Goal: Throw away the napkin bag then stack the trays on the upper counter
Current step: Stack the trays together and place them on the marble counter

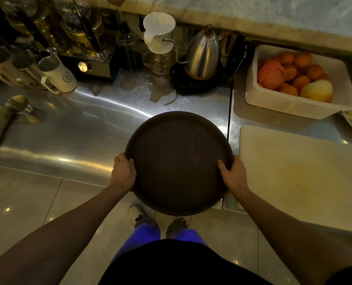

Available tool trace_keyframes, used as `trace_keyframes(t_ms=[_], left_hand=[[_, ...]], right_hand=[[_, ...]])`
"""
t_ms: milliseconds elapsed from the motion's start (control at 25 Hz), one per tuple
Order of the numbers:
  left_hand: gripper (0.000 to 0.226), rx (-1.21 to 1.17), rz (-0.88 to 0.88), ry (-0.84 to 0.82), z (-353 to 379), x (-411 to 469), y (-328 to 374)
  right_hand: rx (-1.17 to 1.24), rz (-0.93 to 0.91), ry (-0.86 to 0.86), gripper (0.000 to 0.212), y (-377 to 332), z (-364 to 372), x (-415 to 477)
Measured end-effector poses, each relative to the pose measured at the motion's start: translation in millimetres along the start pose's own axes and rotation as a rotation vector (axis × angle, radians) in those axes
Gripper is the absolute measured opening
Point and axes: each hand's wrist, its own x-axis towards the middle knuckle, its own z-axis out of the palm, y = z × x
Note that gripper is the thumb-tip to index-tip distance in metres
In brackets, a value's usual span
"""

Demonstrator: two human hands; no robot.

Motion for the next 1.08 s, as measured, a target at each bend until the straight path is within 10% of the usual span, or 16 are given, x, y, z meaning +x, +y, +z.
trace_keyframes(t_ms=[1080], left_hand=[[0.036, -0.377, 0.29, 0.266, -209.3, -42.4, -45.0]], right_hand=[[0.176, -0.318, 0.271, 0.033, -177.4, 3.3, -132.0]])
